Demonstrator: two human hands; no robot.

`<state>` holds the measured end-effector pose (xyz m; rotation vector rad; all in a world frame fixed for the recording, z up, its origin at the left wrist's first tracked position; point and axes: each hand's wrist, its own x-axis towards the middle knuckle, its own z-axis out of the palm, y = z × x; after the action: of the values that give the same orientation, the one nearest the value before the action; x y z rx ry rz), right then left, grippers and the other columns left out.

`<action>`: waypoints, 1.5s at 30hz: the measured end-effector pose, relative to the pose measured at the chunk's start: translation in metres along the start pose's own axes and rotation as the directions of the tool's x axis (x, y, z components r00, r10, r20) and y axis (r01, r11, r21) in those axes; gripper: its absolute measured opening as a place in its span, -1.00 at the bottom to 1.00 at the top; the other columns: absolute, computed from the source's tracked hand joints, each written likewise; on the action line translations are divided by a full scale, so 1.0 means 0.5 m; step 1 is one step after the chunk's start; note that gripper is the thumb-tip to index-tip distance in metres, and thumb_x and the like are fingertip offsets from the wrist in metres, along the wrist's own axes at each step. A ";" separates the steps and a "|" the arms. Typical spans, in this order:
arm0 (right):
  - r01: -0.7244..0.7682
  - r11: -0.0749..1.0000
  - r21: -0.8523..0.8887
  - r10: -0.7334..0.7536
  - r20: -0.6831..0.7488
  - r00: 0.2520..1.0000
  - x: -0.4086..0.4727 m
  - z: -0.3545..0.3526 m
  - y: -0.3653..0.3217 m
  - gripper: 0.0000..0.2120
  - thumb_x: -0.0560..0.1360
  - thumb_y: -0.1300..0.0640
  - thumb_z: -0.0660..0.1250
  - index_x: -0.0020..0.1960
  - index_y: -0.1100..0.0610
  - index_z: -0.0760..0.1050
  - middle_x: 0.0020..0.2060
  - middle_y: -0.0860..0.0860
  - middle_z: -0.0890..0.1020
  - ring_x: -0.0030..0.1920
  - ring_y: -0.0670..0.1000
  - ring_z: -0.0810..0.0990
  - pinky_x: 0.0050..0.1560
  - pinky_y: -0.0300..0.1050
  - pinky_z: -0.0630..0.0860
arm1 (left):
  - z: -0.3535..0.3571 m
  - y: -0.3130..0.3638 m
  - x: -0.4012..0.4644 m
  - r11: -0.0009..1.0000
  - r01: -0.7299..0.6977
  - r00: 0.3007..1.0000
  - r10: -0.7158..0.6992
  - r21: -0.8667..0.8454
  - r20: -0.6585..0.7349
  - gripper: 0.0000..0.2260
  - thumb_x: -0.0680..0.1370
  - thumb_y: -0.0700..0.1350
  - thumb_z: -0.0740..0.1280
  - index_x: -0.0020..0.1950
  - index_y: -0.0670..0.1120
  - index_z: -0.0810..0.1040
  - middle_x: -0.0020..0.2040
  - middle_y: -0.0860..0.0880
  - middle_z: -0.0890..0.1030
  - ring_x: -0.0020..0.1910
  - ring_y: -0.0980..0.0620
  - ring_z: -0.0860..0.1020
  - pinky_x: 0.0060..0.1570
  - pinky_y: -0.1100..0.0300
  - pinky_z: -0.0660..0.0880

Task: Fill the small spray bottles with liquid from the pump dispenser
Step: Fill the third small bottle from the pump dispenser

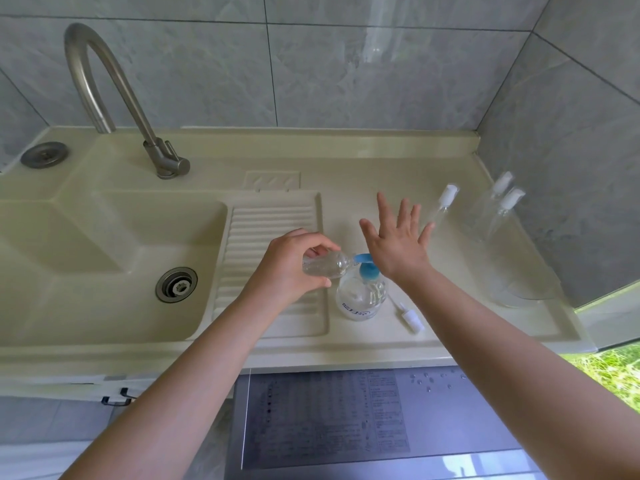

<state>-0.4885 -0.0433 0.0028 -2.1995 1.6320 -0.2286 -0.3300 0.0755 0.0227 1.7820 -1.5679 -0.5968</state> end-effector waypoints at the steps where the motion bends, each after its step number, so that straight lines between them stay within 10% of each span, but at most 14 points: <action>1: 0.008 1.000 -0.026 -0.009 -0.010 1.000 0.002 0.001 0.001 -0.37 0.66 -0.25 -0.07 0.63 -0.12 -0.20 0.62 0.11 -0.22 0.59 0.13 -0.33 0.52 0.27 -0.35 | 0.000 0.000 0.001 1.000 0.002 1.000 -0.002 0.001 -0.002 -0.53 0.22 -0.26 0.63 0.07 0.05 0.67 -0.04 0.08 0.60 -0.06 0.17 0.57 -0.03 0.54 0.38; 45: 0.036 0.998 0.041 -0.036 0.001 0.999 0.006 -0.024 -0.004 -0.34 0.65 -0.27 -0.03 0.63 -0.10 -0.21 0.61 0.11 -0.25 0.59 0.12 -0.34 0.52 0.25 -0.35 | 0.011 -0.004 0.001 0.999 -0.009 1.000 0.009 -0.043 0.016 -0.54 0.26 -0.30 0.60 0.08 0.02 0.64 -0.01 0.08 0.56 0.00 0.25 0.54 0.05 0.56 0.36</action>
<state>-0.4899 -0.0480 0.0142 -2.1992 1.5739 -0.2685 -0.3328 0.0742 0.0177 1.7414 -1.5616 -0.6375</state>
